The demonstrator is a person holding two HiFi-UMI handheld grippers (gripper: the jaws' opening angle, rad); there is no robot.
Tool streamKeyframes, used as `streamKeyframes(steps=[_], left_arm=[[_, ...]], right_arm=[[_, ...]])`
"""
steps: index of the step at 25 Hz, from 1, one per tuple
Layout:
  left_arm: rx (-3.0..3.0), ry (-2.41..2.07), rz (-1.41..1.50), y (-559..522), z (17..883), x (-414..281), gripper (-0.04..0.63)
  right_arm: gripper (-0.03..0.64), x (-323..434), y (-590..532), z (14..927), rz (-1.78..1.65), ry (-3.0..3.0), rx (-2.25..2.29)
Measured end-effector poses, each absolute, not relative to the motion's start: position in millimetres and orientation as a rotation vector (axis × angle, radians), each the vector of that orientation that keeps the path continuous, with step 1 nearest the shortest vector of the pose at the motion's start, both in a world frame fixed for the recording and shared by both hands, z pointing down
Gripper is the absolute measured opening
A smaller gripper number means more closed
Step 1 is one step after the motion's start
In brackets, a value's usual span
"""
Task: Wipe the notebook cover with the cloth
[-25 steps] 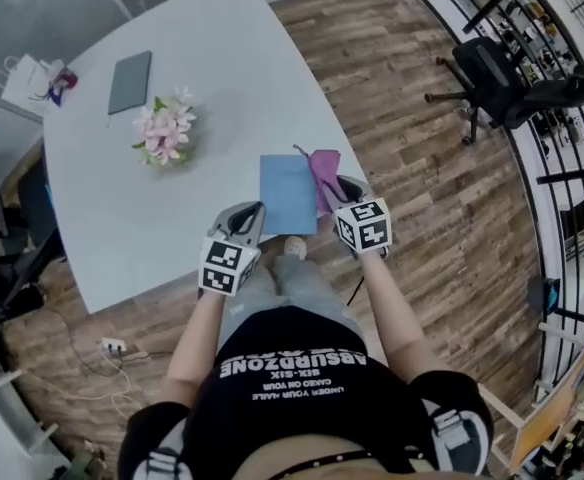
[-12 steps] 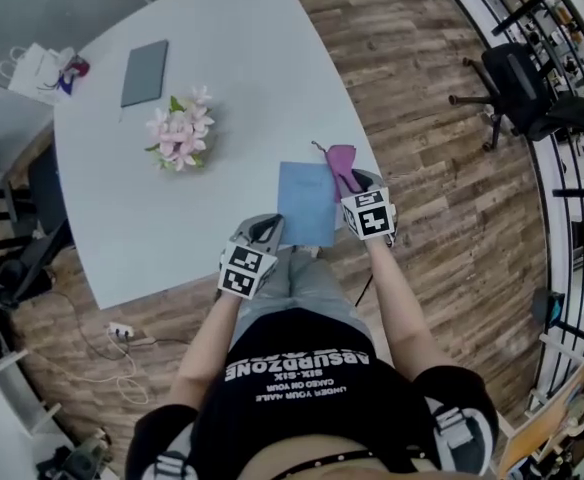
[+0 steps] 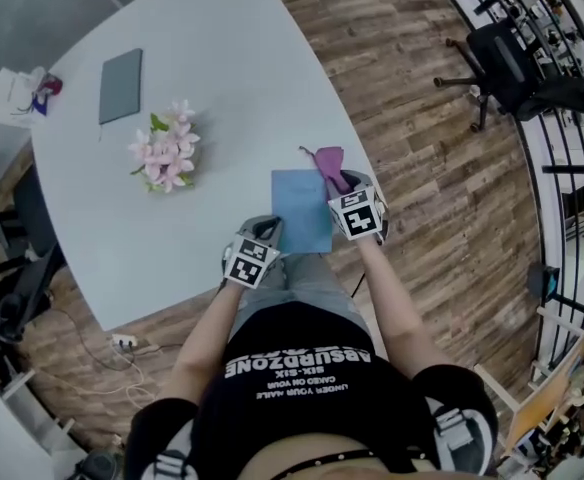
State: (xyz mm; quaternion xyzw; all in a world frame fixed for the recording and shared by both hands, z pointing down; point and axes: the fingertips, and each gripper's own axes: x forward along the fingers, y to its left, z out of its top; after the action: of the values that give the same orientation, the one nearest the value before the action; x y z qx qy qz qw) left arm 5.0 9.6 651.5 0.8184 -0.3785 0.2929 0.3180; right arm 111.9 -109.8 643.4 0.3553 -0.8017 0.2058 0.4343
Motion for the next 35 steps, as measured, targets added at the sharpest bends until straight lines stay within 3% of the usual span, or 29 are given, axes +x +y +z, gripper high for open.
streamKeyframes(steps=[35], left_arm=[[2.192,-0.843,0.85,13,672,13,0.015]], right_arm=[[0.109,1,-90,650,0.545,-2.088,0.659]])
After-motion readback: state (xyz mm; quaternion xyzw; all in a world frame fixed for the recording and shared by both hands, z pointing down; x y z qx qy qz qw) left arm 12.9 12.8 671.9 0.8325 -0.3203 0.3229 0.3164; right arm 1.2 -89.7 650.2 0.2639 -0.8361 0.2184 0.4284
